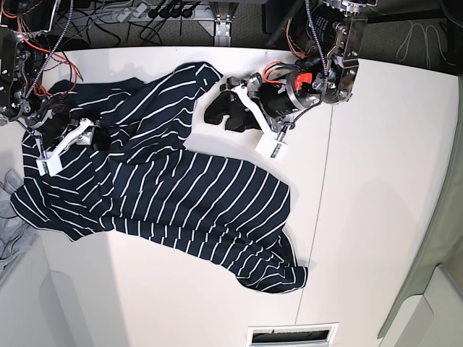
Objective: Layout the t-shirt on the table in an organized manner, then fold the t-shirt properly
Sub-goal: 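Drag the grasped fold with the left gripper toward the right gripper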
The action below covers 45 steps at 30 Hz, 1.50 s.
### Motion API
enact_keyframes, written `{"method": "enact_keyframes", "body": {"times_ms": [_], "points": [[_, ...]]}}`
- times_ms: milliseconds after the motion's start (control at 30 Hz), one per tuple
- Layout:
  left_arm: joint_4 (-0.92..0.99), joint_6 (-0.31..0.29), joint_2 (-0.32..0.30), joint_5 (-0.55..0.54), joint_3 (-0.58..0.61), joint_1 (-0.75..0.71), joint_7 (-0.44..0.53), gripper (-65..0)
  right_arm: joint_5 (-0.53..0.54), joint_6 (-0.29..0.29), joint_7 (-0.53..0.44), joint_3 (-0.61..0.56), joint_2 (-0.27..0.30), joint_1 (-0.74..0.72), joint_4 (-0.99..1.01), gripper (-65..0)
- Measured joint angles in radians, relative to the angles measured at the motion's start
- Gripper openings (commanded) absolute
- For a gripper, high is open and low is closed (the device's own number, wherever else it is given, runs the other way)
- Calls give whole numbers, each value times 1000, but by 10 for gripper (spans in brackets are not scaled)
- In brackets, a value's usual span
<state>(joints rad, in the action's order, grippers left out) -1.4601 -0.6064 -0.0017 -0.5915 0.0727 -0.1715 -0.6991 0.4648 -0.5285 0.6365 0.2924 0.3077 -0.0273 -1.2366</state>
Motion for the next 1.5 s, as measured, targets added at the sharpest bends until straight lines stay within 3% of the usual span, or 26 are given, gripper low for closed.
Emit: {"method": "enact_keyframes", "body": {"times_ms": [200, 333, 400, 533, 700, 867, 1067, 1267, 1400, 1467, 1500], "points": [[3, 5, 1, 44, 86, 0, 29, -260, 14, 0, 3, 0, 0, 0, 3, -218], [7, 91, 2, 113, 161, -3, 62, -262, 14, 0, 3, 0, 0, 0, 3, -218], [7, 124, 2, 135, 186, -3, 90, -346, 14, 0, 3, 0, 0, 0, 3, -218], [7, 129, 1, 175, 195, -2, 106, -643, 14, 0, 3, 0, 0, 0, 3, -218], [3, 128, 0, 177, 184, -2, 90, -650, 14, 0, 3, 0, 0, 0, 3, -218], [-218, 100, -19, 175, 91, -11, -51, -650, 14, 0, 3, 0, 0, 0, 4, -218], [-486, 101, -186, 154, 77, -61, -80, -650, 15, 0, 2, 0, 0, 0, 3, -218], [-657, 132, -280, 154, 80, -106, -121, -650, 69, -1, 13, 0, -1, 0, 5, -218], [-696, 112, -263, 81, 101, -171, -119, -650, 73, 0, 15, 0, -3, 0, 6, -218], [-681, 106, -219, 112, 148, -168, -90, -650, 72, -1, 15, 0, -3, 1, 6, -218], [-658, 103, -189, 148, 171, -157, -69, -602, 66, -1, 14, 0, -3, 1, 5, -218]]}}
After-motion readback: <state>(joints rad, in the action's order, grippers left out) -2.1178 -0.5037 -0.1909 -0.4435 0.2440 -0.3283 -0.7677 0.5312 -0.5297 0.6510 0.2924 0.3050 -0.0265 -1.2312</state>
